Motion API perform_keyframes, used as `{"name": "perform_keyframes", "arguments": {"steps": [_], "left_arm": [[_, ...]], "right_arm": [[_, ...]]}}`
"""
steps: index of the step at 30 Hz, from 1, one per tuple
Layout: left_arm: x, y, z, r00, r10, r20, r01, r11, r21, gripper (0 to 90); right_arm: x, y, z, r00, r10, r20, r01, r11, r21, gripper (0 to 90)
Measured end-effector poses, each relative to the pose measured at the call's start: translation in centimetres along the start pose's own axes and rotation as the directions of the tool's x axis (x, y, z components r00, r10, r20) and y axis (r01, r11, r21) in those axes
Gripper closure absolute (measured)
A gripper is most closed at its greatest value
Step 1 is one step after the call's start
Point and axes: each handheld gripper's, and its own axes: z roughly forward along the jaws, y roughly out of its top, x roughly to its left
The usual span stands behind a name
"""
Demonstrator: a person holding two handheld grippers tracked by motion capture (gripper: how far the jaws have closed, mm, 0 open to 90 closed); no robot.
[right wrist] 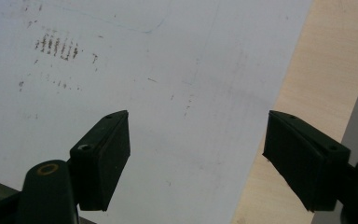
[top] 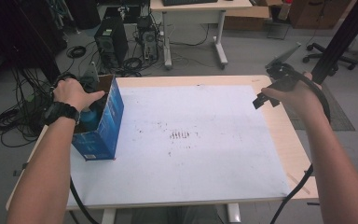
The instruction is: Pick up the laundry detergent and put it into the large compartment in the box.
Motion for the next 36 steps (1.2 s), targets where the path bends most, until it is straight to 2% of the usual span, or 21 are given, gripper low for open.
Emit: {"name": "perform_keyframes", "arguments": {"steps": [22,26,28,30,32,33,34,36], "left_arm": [[0.0,0.0,0.0,1.0,0.003,-0.006,-0.003,1.0,0.004,37.1],[0.1,0.0,-0.1,1.0,-0.009,-0.004,0.009,0.9999,0.009,36.1],[0.1,-0.1,-0.3,0.9997,-0.017,0.018,0.017,0.9998,0.012,32.2],[0.1,-0.2,-0.4,0.9998,-0.02,0.003,0.02,0.9996,0.019,33.0],[0.1,-0.3,-0.6,0.9998,-0.021,0.006,0.021,0.9997,0.009,31.5],[0.1,-0.4,-0.8,0.9995,-0.03,0.01,0.03,0.9995,0.01,29.0],[0.1,-0.4,-1.0,0.9988,-0.045,0.017,0.045,0.9986,0.029,29.0],[0.1,-0.5,-1.4,0.9985,-0.051,0.019,0.051,0.9982,0.033,29.6]], "right_arm": [[-0.2,-0.2,0.0,1.0,0.005,-0.001,-0.005,1.0,0.0,22.9],[-0.3,-0.3,-0.1,0.9999,0.013,0.001,-0.013,1.0,0.001,23.0],[-0.3,-0.3,-0.1,1.0,0.009,0.003,-0.009,1.0,0.001,23.0],[-0.3,-0.4,-0.1,1.0,0.009,0.003,-0.009,1.0,0.001,22.9],[-0.3,-0.4,-0.1,0.9999,0.011,0.002,-0.011,1.0,0.001,22.9],[-0.2,-0.4,-0.1,1.0,0.008,0.0,-0.008,1.0,-0.002,23.0],[-0.2,-0.4,-0.1,1.0,0.008,0.0,-0.008,1.0,-0.002,23.0],[-0.2,-0.4,-0.2,1.0,0.008,0.001,-0.008,1.0,-0.001,23.0]]}}
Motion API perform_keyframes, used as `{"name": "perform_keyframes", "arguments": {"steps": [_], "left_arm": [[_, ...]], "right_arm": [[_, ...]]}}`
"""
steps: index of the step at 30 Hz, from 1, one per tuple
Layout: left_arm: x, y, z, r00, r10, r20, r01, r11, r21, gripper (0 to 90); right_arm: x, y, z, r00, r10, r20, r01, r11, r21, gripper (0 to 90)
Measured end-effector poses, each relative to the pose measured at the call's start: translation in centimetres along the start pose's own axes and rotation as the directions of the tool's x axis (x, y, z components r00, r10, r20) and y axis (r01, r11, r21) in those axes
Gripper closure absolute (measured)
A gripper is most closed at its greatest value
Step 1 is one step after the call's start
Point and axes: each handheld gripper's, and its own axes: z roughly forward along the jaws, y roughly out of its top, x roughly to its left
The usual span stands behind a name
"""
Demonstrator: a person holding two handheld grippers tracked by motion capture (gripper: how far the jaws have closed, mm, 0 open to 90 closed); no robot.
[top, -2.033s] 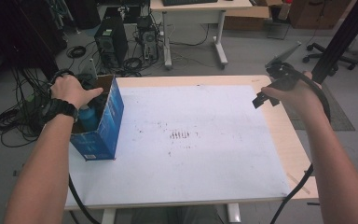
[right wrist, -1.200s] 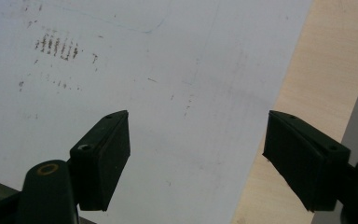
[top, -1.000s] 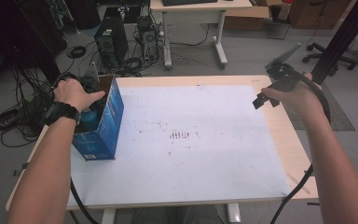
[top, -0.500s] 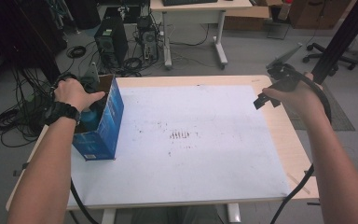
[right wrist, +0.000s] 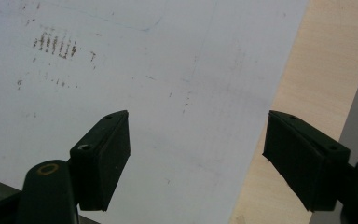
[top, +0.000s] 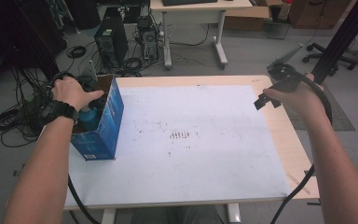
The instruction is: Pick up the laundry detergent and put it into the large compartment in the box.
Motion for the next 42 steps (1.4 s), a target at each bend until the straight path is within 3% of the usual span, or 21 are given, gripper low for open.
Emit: {"name": "perform_keyframes", "arguments": {"steps": [10,23,34,39,42], "left_arm": [[-0.3,-0.8,-2.5,0.9995,0.013,0.028,-0.011,0.9973,-0.073,21.1],[-1.6,-1.9,-5.8,0.9987,0.05,0.005,-0.049,0.9903,-0.13,19.1],[-4.8,-2.3,-8.5,0.9927,0.12,0.005,-0.118,0.978,-0.173,18.1],[-6.7,-2.3,-8.9,0.987,0.16,0.011,-0.156,0.9721,-0.175,17.9],[-8.1,-2.3,-9.0,0.9784,0.204,0.035,-0.194,0.9631,-0.187,16.6]], "right_arm": [[0.1,0.0,-0.2,1.0,-0.001,-0.004,0.001,1.0,-0.006,23.0],[-0.2,-0.3,-0.5,1.0,0.003,-0.008,-0.004,1.0,-0.015,23.0],[-0.2,-0.5,-0.5,1.0,0.002,-0.008,-0.002,1.0,-0.012,22.9],[-0.3,-0.5,-0.3,0.9999,-0.003,-0.01,0.003,1.0,-0.01,22.9],[-0.5,-0.5,-0.3,0.9999,-0.002,-0.013,0.002,1.0,-0.01,22.7]]}}
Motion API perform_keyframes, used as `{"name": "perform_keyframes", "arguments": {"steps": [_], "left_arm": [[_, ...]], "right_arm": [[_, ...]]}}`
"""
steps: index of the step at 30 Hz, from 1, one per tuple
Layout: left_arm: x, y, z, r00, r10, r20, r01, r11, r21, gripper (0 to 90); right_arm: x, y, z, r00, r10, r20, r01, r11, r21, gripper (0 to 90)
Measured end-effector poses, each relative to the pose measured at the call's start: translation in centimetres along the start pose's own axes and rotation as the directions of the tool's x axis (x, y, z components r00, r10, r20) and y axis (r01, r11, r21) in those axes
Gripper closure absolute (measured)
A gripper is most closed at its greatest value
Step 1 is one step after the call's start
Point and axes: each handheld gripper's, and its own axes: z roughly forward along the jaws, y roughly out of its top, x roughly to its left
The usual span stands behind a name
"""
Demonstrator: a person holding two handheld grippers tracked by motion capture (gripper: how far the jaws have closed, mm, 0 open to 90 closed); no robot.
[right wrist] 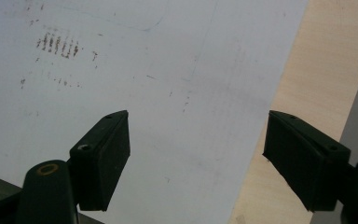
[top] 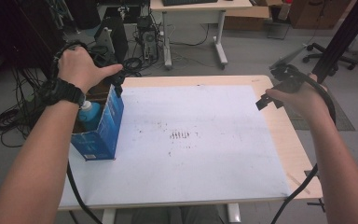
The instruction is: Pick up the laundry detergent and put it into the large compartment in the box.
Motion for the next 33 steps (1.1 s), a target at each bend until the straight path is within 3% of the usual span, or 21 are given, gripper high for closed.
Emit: {"name": "perform_keyframes", "arguments": {"steps": [16,33], "left_arm": [[-6.0,0.8,0.9,0.998,0.064,0.0,-0.064,0.9978,0.016,16.9],[-10.1,1.5,3.5,0.9957,0.088,0.029,-0.088,0.9958,0.025,17.1]], "right_arm": [[0.0,-0.2,-0.1,0.9999,-0.008,-0.011,0.008,1.0,-0.008,22.7],[0.3,0.0,-0.2,0.9996,-0.022,-0.019,0.022,1.0,-0.012,22.5]]}}
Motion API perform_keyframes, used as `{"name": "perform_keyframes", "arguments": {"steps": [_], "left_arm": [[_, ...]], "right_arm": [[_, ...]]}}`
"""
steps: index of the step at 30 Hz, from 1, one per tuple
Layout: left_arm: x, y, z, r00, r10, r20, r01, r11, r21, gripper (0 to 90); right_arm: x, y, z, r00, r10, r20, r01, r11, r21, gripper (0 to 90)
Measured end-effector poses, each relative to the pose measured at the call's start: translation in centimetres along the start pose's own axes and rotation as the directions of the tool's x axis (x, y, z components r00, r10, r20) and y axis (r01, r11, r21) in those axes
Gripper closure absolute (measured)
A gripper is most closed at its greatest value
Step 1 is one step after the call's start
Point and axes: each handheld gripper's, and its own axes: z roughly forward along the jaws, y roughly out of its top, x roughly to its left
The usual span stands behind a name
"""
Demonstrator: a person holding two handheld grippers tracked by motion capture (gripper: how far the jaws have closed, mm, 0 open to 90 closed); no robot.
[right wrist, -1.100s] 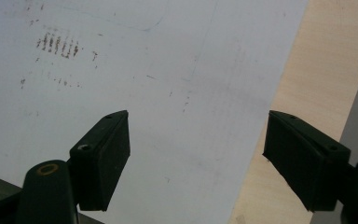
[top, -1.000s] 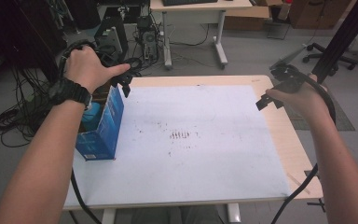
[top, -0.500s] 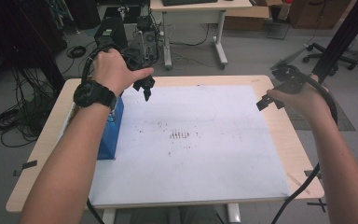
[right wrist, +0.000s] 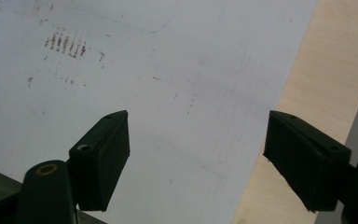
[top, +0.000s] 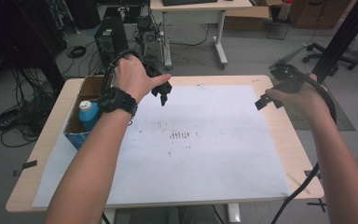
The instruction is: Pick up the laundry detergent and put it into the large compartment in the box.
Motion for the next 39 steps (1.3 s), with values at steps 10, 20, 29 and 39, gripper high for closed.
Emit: {"name": "perform_keyframes", "arguments": {"steps": [10,20,29,39], "left_arm": [[-1.3,0.1,1.6,0.9998,0.015,0.01,-0.015,0.9998,0.015,18.2],[-1.6,0.2,2.4,0.9997,0.021,0.012,-0.021,0.9996,0.019,17.8],[-1.7,0.3,2.5,0.9995,0.029,0.013,-0.029,0.9991,0.03,17.8],[-1.5,0.1,2.3,0.9996,0.026,0.005,-0.026,0.9993,0.026,18.3]], "right_arm": [[0.0,-0.2,-0.1,1.0,-0.003,0.0,0.003,1.0,0.001,22.5],[-0.2,-0.3,0.1,1.0,-0.001,0.005,0.0,1.0,0.008,22.5],[-0.4,-0.5,0.3,1.0,0.005,0.004,-0.005,1.0,0.01,22.5],[-0.2,-0.6,0.2,1.0,0.003,0.001,-0.003,1.0,0.004,22.3]]}}
